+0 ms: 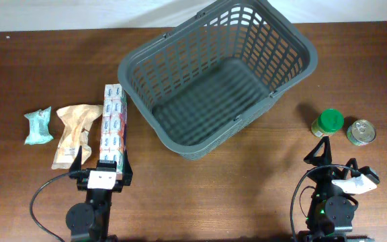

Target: Pack container

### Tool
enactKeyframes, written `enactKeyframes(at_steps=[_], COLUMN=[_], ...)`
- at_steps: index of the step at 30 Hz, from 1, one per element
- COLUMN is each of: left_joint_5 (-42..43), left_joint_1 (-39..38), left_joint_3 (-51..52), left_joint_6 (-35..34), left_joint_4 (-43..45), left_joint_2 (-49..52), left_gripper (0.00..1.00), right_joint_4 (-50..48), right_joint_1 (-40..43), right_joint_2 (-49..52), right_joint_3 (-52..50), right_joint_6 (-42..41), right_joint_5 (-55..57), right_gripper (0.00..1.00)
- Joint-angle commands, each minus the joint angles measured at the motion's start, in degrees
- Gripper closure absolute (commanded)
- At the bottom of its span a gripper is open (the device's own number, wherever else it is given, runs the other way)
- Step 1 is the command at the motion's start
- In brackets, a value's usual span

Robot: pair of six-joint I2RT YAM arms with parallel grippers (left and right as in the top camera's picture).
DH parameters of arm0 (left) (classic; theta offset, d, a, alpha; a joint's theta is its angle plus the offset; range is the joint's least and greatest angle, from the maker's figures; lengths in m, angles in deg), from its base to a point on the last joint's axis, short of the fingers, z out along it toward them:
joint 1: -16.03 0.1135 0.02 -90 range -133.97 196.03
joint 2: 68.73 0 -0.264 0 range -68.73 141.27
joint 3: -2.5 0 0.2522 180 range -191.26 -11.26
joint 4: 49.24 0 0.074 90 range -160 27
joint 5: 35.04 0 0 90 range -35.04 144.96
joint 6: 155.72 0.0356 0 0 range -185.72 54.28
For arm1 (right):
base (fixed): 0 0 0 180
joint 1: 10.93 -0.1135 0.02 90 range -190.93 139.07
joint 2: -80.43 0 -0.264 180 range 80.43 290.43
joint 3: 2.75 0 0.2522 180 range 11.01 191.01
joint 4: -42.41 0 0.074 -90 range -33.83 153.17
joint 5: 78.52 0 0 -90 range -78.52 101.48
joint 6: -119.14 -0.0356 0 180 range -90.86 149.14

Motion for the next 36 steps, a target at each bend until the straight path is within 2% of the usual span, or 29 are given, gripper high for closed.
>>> enactKeyframes(at_steps=[1,5,10,14,20,24,29,33,35,36], left_joint_5=[-0.37,0.11,2.49,7.82,9.09,8.74,9.27,12.22,12.17,13.07], left_joint_1=[-0.22,-0.22,-0.22,-0.22,-0.15,0.0,0.0,0.0,-0.07,-0.07], left_joint_3=[0.11,0.11,0.07,-0.68,-10.75,-28.83,-50.27,-68.28,-80.13,-82.6], left_joint_6=[0.66,0.26,-9.31,-16.24,-17.31,-14.78,-14.58,-14.53,-14.56,-14.8], left_joint_4=[-0.28,-0.31,-0.28,-0.79,-4.74,-15.5,-28.72,-38.73,-44.41,-45.11], left_joint_2=[-0.17,-0.17,0.07,1.6,6.43,20.41,39.32,51.95,58.29,59.45], left_gripper=[0.01,0.01,0.01,0.01,0.01,0.01,0.01,0.01,0.01,0.01], right_joint_4=[-0.15,-0.15,-0.31,-0.79,-0.76,13.49,25.05,33.64,40.3,42.21], right_joint_1=[-0.46,-0.46,-0.46,-0.46,-0.46,-0.46,-0.46,-0.46,-0.5,-0.5], right_joint_2=[-0.72,-0.7,-0.72,-0.72,-0.42,5.66,20.41,33.55,41.31,43.47], right_joint_3=[-0.61,-0.61,-0.61,-0.61,3.41,17.27,37.75,55.39,67.17,70.47], right_joint_6=[-0.26,-0.26,-0.28,-0.28,1.38,10.21,19.8,23.85,23.8,23.65], right_joint_5=[1.11,1.11,1.09,0.66,-13.51,-16.63,-15.43,-16.31,-21.18,-22.6], right_gripper=[0.01,0.01,0.01,0.01,0.01,0.01,0.01,0.01,0.01,0.01])
